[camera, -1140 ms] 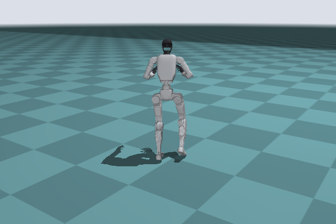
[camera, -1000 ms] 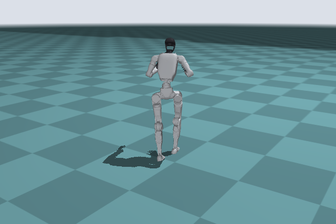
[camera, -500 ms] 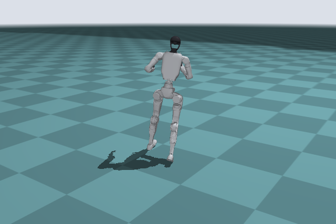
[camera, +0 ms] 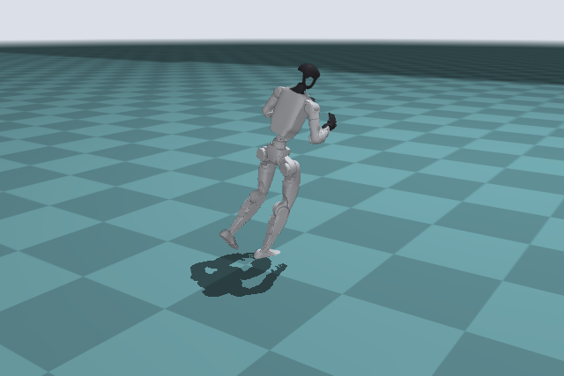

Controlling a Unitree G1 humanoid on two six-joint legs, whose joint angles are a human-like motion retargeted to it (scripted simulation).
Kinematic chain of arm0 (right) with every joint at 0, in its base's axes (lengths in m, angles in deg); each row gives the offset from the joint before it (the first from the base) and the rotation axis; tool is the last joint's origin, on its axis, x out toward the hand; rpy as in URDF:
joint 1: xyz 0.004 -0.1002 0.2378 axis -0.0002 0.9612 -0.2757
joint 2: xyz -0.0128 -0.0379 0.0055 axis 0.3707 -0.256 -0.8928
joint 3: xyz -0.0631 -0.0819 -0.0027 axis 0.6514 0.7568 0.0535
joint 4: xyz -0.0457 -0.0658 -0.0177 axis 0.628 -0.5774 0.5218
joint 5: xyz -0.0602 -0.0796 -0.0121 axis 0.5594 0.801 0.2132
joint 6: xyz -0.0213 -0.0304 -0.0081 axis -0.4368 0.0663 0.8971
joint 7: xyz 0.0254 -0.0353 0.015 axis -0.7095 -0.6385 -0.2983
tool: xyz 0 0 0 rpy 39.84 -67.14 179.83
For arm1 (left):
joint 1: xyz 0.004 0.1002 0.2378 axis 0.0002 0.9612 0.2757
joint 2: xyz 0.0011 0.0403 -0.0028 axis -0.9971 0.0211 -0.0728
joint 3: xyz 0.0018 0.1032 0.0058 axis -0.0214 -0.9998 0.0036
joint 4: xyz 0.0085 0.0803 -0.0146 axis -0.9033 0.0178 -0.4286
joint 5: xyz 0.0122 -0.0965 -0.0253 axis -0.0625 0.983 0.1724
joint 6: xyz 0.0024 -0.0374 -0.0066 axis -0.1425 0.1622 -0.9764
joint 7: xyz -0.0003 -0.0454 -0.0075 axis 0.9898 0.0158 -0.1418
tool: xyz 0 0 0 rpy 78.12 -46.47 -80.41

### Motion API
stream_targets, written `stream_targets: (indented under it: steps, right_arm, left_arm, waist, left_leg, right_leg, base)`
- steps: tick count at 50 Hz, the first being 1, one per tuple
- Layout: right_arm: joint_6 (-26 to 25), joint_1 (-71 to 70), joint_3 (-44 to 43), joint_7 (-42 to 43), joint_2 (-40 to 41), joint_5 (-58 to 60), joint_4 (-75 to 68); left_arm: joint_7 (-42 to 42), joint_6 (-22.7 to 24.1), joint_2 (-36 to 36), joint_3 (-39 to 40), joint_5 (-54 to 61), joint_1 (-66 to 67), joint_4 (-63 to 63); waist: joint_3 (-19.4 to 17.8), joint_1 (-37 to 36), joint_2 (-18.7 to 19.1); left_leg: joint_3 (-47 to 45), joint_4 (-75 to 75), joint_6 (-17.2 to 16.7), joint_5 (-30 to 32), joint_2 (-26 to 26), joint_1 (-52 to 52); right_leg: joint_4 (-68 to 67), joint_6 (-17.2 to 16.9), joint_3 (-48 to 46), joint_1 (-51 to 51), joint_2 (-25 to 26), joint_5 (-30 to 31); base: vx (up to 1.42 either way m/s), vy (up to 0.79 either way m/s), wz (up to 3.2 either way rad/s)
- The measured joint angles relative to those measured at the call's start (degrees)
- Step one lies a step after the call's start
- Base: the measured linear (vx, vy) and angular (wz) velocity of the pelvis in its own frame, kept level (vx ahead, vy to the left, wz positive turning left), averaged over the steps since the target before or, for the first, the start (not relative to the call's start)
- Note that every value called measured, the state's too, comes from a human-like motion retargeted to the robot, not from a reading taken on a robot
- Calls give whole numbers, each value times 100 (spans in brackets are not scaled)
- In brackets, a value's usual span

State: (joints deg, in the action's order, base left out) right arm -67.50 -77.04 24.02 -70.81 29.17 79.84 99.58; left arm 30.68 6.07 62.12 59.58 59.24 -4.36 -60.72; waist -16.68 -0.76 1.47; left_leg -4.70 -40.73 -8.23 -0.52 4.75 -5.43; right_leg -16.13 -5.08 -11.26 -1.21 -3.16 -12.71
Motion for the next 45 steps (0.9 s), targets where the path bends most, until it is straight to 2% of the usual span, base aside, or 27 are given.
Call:
stream_targets:
  steps: [2,4,6,10,12,15,16,18,19,20,22,24,26,28,30,32,33,35,36,38,40,42,45]
  right_arm:
    - [-50,-728,271,246,197,192,-246]
    - [-5,-1453,417,400,493,518,-246]
    - [107,-2045,485,486,910,847,-70]
    - [183,-2661,660,496,1701,990,400]
    - [182,-2695,797,375,1825,992,551]
    - [89,-2533,964,-54,1649,1139,725]
    - [92,-2453,1005,-140,1519,1111,688]
    - [62,-2232,1113,-245,1277,996,466]
    - [35,-2018,1169,-269,1174,955,307]
    - [6,-1758,1221,-287,1078,930,142]
    - [103,-1023,1066,-379,785,840,101]
    - [281,-260,698,-531,361,497,388]
    - [402,457,277,-710,-108,3,760]
    - [434,1150,-84,-837,-475,-497,1028]
    - [419,1830,-396,-856,-668,-926,1186]
    - [351,2455,-692,-832,-741,-1123,1359]
    - [298,2697,-812,-842,-769,-1129,1465]
    - [211,2910,-919,-898,-848,-1022,1658]
    - [204,2770,-848,-923,-896,-969,1666]
    - [189,2151,-525,-924,-946,-867,1431]
    - [146,1226,-57,-722,-817,-577,910]
    - [99,479,127,-276,-388,32,574]
    - [92,-286,-24,111,623,655,544]
  left_arm:
    - [-174,15,253,161,279,413,-5]
    - [-132,152,462,338,606,987,118]
    - [9,330,507,490,942,1551,272]
    - [145,440,243,845,1129,2309,396]
    - [173,455,29,949,1043,2413,397]
    - [139,374,-348,1044,387,2246,400]
    - [124,285,-510,978,151,1982,332]
    - [111,113,-799,767,-200,1288,161]
    - [116,67,-904,648,-303,918,119]
    - [126,40,-992,532,-384,557,102]
    - [169,85,-1085,368,-607,-178,225]
    - [148,138,-1125,289,-799,-819,456]
    - [29,171,-1120,210,-870,-1256,697]
    - [-161,223,-1067,117,-764,-1473,896]
    - [-291,284,-966,51,-557,-1535,1017]
    - [-204,247,-839,17,-409,-1445,1066]
    - [-104,193,-772,12,-366,-1354,1076]
    - [121,81,-650,52,-290,-1077,1061]
    - [198,46,-588,111,-246,-868,1011]
    - [279,18,-390,292,-139,-367,862]
    - [242,53,-63,541,-6,312,735]
    - [204,156,284,765,136,1063,767]
    - [218,366,507,1039,367,1898,929]
  waist:
    - [-153,-260,211]
    - [-224,-642,234]
    - [-196,-1116,111]
    - [-75,-1998,-147]
    - [-36,-2166,-225]
    - [-79,-1992,-128]
    - [-157,-1860,-135]
    - [-339,-1623,-268]
    - [-407,-1538,-328]
    - [-461,-1465,-371]
    - [-424,-1307,-327]
    - [-296,-969,-177]
    - [-111,-479,7]
    - [46,46,125]
    - [120,473,91]
    - [105,667,-68]
    - [73,667,-163]
    - [-42,491,-298]
    - [-132,331,-267]
    - [-340,15,-139]
    - [-547,-271,-44]
    - [-671,-590,-111]
    - [-655,-1316,-404]
  left_leg:
    - [-230,-491,409,-492,-394,496]
    - [-290,-314,519,-881,-527,880]
    - [-157,471,393,-1021,-483,1144]
    - [219,2811,145,-869,-514,1316]
    - [356,3612,41,-842,-530,1327]
    - [317,3922,-10,-261,-602,1175]
    - [337,3553,147,-325,-548,1150]
    - [273,2488,530,-898,-366,1239]
    - [172,1977,609,-1221,-324,1270]
    - [49,1519,624,-1508,-316,1277]
    - [-186,1236,392,-1764,-428,1134]
    - [-240,1429,213,-1714,-559,891]
    - [-149,1827,72,-1410,-686,630]
    - [7,2290,-63,-894,-743,317]
    - [182,2670,-164,-265,-661,-49]
    - [336,2731,-141,331,-487,-401]
    - [383,2571,-79,557,-385,-514]
    - [421,1725,63,832,-210,-507]
    - [475,1027,67,872,-182,-344]
    - [688,-396,50,599,-73,88]
    - [784,-1520,188,-137,5,607]
    - [578,-1940,567,-712,-128,1136]
    - [297,-1458,1075,-1355,-205,1887]
  right_leg:
    - [-101,132,464,185,159,-119]
    - [-219,-136,981,287,230,-42]
    - [-117,-423,1542,420,265,228]
    - [199,-871,2452,802,302,1038]
    - [102,-954,2693,1002,289,1336]
    - [-967,-666,2815,1055,482,1416]
    - [-1690,-513,2790,910,536,1375]
    - [-3229,-198,2688,460,495,1225]
    - [-3902,10,2530,171,369,1010]
    - [-4517,243,2325,-128,210,733]
    - [-5054,585,1746,-767,-188,144]
    - [-4778,726,1232,-1223,-304,-212]
    - [-3699,582,777,-1412,-205,-273]
    - [-2026,234,325,-1306,-107,-40]
    - [-305,-259,-129,-1024,-113,352]
    - [730,-690,-202,-725,-80,807]
    - [996,-791,-81,-568,-56,1107]
    - [1080,-603,210,-214,-23,1324]
    - [836,-309,348,-87,46,961]
    - [117,187,683,8,233,245]
    - [-744,363,978,-40,374,-317]
    - [-1192,145,1179,31,371,-538]
    - [-1030,-312,1472,313,253,-381]
  base:
    - [81,7,-207]
    - [81,4,-246]
    - [82,3,-272]
    - [87,14,-254]
    - [88,27,-173]
    - [85,36,-82]
    - [81,37,-28]
    - [79,33,-29]
    - [78,29,-58]
    - [78,27,-77]
    - [79,24,-71]
    - [80,20,-27]
    - [83,12,17]
    - [89,3,35]
    - [94,-6,26]
    - [98,-12,-9]
    - [97,-14,-58]
    - [95,-13,-116]
    - [91,-8,-163]
    - [87,-1,-184]
    - [85,6,-167]
    - [87,6,-126]
    - [92,3,-106]
